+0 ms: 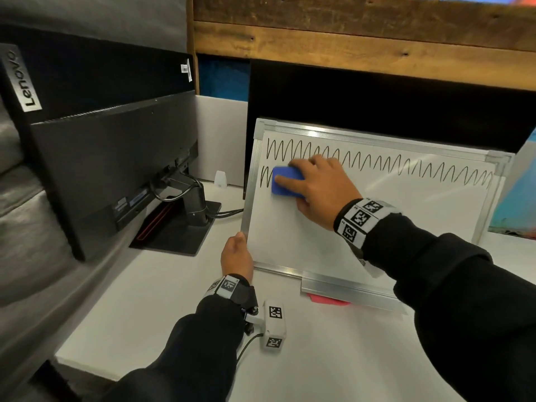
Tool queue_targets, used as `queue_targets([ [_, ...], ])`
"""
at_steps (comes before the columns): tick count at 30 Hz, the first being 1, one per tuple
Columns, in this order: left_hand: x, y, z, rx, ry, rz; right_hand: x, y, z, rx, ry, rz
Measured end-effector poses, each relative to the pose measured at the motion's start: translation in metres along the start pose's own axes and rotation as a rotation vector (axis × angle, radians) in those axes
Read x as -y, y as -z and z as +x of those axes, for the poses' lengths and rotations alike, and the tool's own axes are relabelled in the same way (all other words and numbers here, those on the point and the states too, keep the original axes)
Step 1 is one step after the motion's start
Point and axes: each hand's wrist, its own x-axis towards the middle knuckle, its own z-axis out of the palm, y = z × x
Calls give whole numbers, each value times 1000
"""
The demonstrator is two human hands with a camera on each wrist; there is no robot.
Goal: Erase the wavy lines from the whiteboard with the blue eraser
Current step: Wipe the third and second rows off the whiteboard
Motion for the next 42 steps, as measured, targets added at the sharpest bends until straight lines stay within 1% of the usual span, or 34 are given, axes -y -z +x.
queue_targets([
  [1,0,0,0,1,-6,26,4,-3,-2,32,75,-25],
  [2,0,0,0,-3,-5,28,5,-4,-3,54,113,-33],
  [3,-2,1,0,-2,-1,7,2,-3,-2,60,77,-22],
  [5,-2,1,-2,-12,8,-31,-1,0,2,14,-51,18],
  [6,-2,1,-3,-22,12,-41,1,-1,3,7,-45,21],
  [8,-2,1,-4,-33,13,-50,8,-5,1,36,74,-14],
  [9,-3,1,-4,-33,11,-57,8,-6,0,51,100,-18],
  [12,-3,1,-5,-26,2,-78,7,-4,6,8,-45,30],
  [13,-2,1,-5,-31,5,-85,10,-5,7,7,-31,28],
  [15,-2,2,-5,-36,6,-90,14,-8,5,39,57,-8],
  [16,-3,1,-4,-36,1,-87,12,-7,6,47,51,-7],
  [18,-4,1,-4,-30,0,-79,8,-3,10,9,-51,23],
  [19,-4,1,-4,-31,0,-76,10,-3,11,-3,-48,28],
  [22,-3,1,-4,-42,-5,-81,16,-8,10,30,104,-14],
  [23,-3,1,-4,-41,-9,-79,12,-5,12,36,75,-11],
  [25,-3,1,-5,-33,-10,-77,9,-1,17,-6,-43,31],
  [26,-3,1,-5,-33,-7,-77,11,-1,19,-7,-37,34],
  [28,-3,1,-5,-43,1,-72,17,-6,17,38,78,-13],
  [29,-3,2,-5,-44,0,-72,17,-7,16,52,99,-28],
  [31,-3,1,-5,-37,-5,-67,10,-2,20,22,-20,6],
  [32,-3,1,-5,-37,-5,-60,10,0,22,6,-50,26],
  [33,-3,1,-5,-38,-1,-56,12,0,23,12,-20,17],
  [35,-4,1,-4,-40,11,-58,18,-2,22,64,111,-31],
  [36,-4,1,-4,-39,14,-58,17,-2,22,76,120,-37],
  [38,-3,1,-2,-33,12,-64,12,1,27,51,7,2],
  [39,-1,1,-1,-33,9,-63,13,2,28,43,-13,13],
  [40,0,1,-1,-29,6,-53,16,0,27,58,20,9],
  [42,0,1,-2,-24,3,-40,22,-2,23,102,139,-24],
])
